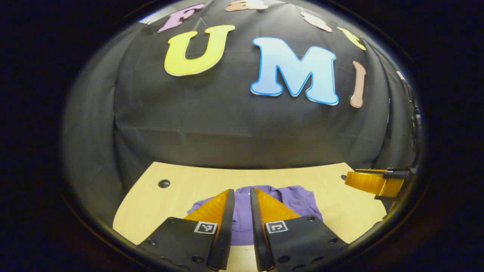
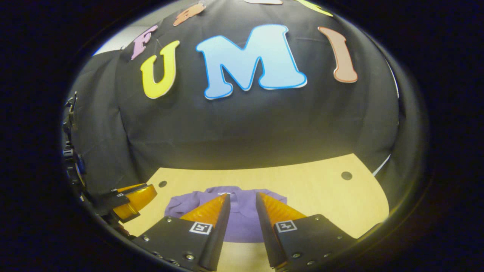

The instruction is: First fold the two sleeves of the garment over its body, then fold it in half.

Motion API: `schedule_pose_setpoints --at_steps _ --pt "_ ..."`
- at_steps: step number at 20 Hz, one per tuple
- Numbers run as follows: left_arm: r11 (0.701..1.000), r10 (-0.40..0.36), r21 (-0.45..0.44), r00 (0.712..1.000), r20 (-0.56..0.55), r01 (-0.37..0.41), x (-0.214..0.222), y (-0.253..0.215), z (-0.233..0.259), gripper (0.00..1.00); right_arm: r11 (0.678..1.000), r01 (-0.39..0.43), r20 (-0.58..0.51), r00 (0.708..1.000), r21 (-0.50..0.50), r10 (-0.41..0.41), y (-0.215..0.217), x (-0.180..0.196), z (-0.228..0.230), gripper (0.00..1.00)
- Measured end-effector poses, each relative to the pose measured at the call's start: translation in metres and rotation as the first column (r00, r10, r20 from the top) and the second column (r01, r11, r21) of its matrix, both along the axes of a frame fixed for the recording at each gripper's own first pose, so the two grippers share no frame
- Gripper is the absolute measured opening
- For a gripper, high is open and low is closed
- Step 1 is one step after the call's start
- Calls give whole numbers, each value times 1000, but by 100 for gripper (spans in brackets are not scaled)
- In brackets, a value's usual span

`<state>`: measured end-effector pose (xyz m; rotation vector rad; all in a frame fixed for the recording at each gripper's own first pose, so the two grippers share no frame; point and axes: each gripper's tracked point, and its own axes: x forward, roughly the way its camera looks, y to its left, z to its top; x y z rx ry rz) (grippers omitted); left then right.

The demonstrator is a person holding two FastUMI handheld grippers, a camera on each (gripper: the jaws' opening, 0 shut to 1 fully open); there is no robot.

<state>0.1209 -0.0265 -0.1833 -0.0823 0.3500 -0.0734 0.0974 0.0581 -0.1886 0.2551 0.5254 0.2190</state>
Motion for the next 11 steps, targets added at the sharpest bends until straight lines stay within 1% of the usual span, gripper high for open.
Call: schedule_pose_setpoints --at_steps 3,4,5,7,11 --pt "1000 -10 -3 1000 29 10 -40 -3 24 33 1000 -4 42 999 -4 4 -6 -32 30 46" --pt "1000 -8 -2 999 39 8 -52 -2 29 34 1000 -7 53 999 -6 7 -6 -42 37 43" --pt "1000 -5 -3 999 46 5 -65 -1 36 34 1000 -10 61 998 -3 10 -5 -52 42 46" --pt "1000 7 -10 998 60 -6 -87 0 46 34 1000 -14 77 997 2 14 2 -64 58 46" --pt "999 23 -28 997 70 -22 -114 5 62 34 1000 -25 99 995 0 25 6 -91 71 46"
